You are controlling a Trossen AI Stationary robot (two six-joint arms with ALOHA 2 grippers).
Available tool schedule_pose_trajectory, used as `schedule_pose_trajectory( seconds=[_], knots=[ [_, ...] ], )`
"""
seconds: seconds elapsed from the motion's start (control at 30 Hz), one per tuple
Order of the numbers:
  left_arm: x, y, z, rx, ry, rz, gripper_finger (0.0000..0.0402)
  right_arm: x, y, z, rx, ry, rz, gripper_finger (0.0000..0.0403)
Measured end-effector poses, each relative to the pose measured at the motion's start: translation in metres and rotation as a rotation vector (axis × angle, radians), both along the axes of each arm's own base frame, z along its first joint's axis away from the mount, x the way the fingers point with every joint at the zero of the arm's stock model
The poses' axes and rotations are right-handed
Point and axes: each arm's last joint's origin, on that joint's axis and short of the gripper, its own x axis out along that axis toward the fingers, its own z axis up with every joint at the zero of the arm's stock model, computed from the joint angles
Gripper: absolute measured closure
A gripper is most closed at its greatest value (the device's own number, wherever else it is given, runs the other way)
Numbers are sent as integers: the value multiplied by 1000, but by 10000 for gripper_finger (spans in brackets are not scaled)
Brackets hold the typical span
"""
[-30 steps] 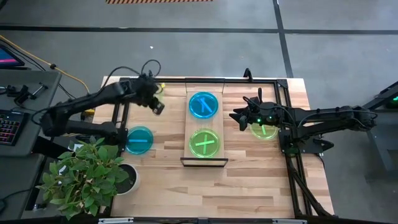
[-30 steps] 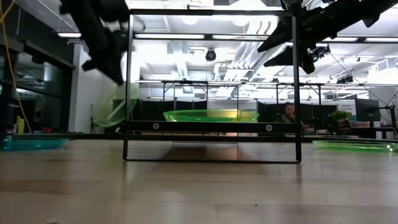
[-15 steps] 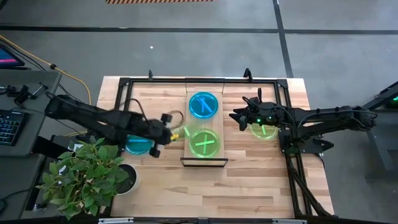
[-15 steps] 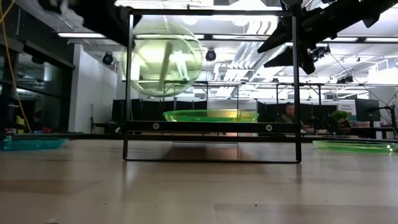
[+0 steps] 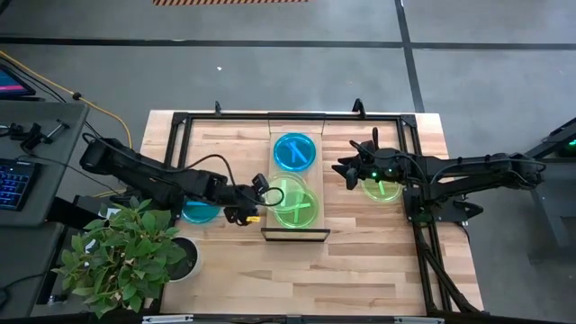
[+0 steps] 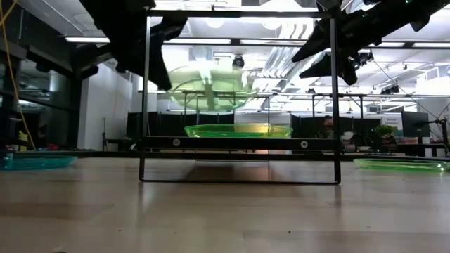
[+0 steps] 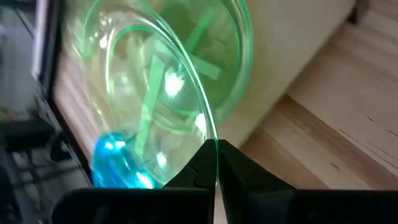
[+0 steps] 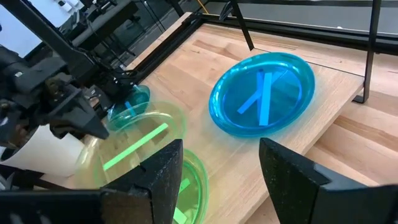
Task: Place and stack plates onto a shelf
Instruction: Stack the green plate on top of the green plate on the shelf
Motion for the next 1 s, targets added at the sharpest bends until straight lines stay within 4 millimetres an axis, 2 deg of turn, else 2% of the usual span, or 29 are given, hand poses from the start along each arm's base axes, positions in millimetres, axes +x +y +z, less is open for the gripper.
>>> schedule_pose_trajectory(
  seconds=[0.2,0.53,1.0],
  knots=[
    [7,-4,-1,-29,-21,-102,401,0,0,0,0,3,0,206],
    [15,-6,-15,-79,14,-84,391,-1,0,-2,1,18,0,206],
    [26,-9,-9,-132,-124,-74,298,-1,0,-2,3,24,-1,206]
  ],
)
